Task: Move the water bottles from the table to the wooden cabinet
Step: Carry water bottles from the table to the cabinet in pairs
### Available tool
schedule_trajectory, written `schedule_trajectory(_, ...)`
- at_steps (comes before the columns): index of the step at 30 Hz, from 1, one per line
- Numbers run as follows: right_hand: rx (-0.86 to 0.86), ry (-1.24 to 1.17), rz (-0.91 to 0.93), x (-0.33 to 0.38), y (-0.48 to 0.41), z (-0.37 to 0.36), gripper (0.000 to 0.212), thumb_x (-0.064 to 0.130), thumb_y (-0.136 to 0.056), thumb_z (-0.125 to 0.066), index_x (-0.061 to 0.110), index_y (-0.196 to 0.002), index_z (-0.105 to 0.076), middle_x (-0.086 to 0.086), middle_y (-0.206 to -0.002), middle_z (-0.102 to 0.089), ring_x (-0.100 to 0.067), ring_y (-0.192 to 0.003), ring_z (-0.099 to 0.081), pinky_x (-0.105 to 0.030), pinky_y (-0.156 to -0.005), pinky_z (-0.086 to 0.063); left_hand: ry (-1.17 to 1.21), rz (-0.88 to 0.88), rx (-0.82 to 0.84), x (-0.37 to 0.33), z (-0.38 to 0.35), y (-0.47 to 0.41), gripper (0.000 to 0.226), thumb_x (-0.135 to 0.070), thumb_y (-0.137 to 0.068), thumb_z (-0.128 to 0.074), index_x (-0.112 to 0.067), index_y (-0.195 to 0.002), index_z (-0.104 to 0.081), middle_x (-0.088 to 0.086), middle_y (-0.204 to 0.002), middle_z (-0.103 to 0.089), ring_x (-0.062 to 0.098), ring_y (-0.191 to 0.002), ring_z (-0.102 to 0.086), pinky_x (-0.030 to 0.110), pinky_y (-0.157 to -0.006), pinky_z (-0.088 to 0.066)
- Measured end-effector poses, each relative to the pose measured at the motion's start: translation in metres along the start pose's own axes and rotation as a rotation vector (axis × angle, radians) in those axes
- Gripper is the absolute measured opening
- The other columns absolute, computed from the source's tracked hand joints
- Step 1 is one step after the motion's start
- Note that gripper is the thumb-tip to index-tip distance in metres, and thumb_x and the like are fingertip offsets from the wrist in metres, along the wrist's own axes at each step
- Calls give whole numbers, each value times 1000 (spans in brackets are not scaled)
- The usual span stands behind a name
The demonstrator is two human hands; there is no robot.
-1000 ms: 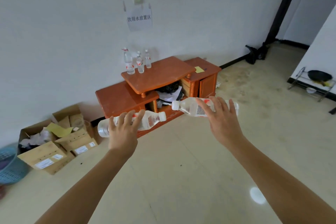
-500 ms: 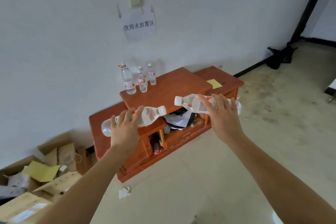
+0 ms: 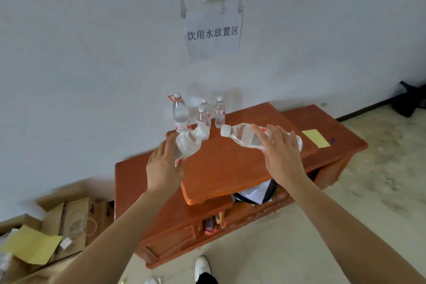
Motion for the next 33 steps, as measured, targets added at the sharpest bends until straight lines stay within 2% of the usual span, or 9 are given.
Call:
schedule_trajectory(6, -2, -99, -28, 18, -134, -56, 100, 15, -83, -81, 34, -159, -17, -16, -140, -55, -35, -133, -52, -66, -105, -44, 130, 123, 108, 68, -57, -115, 71, -25, -84, -76, -31, -141, -33, -6, -121, -58, 25, -110, -59, 44, -84, -52)
schedule_trajectory(10, -3, -270, -130, 24, -208, -104, 94, 22, -84, -82, 33, -156, -22, -10, -140, -56, -30, -131, -54, -61, -107, -45, 151, 265, 124, 111, -98, -179, 76, -30, -77, -83, -26, -138, -37, -6, -116, -57, 24, -111, -57, 41, -84, -51)
schedule_trajectory(12, -8, -357, -181, 25, -223, -127, 92, 26, -86, -80, 34, -156, -21, -6, -143, -54, -26, -134, -53, -58, -108, -46, 180, 309, 124, 122, -117, -191, 79, -35, -75, -85, -28, -136, -36, -5, -121, -56, 18, -108, -55, 37, -81, -49)
schedule_trajectory(15, -3, -480, -233, 26, -248, -179, 90, 26, -85, -80, 30, -156, -25, -4, -145, -54, -25, -135, -52, -55, -109, -46, 229, 403, 138, 150, -163, -207, 79, -36, -74, -87, -31, -132, -34, -14, -112, -49, 9, -101, -50, 30, -77, -44)
schedule_trajectory(19, -20, -676, -305, 22, -266, -251, 86, 25, -89, -77, 25, -158, -26, -5, -151, -50, -26, -138, -50, -49, -108, -48, 278, 534, 146, 180, -225, -215, 83, -35, -72, -89, -30, -133, -34, -13, -115, -54, 12, -100, -57, 31, -78, -50)
schedule_trajectory(23, 37, -912, -493, 18, -270, -326, 84, 32, -92, -73, 28, -159, -23, -2, -154, -46, -18, -138, -48, -37, -108, -48, 278, 600, 149, 205, -278, -222, 82, -39, -72, -88, -31, -132, -31, -10, -116, -57, 14, -96, -60, 29, -75, -49)
schedule_trajectory(25, 64, -1031, -528, 19, -272, -361, 77, 39, -91, -75, 29, -155, -33, -1, -145, -52, -16, -129, -56, -44, -102, -55, 270, 627, 147, 215, -301, -228, 82, -40, -72, -88, -32, -130, -31, -7, -120, -57, 18, -101, -61, 36, -80, -54)
schedule_trajectory(28, 86, -1156, -579, 19, -281, -401, 76, 50, -85, -78, 33, -147, -38, -6, -131, -60, -28, -112, -66, -54, -87, -59, 255, 640, 119, 226, -329, -238, 83, -36, -72, -88, -26, -131, -31, -1, -124, -57, 22, -106, -58, 40, -84, -53)
schedule_trajectory(33, 30, -1256, -567, 25, -317, -425, 73, 32, -84, -83, 24, -142, -39, 0, -132, -59, -18, -118, -63, -47, -97, -56, 243, 661, 50, 235, -353, -233, 79, -26, -77, -86, -26, -131, -28, -5, -118, -48, 21, -104, -54, 37, -82, -47)
Point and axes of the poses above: each hand's wrist, its own y-axis away from the middle knuckle, its own z-axis out of the back of the hand, x = y × z, the point moved 9 cm from there along -y, towards the middle knuckle
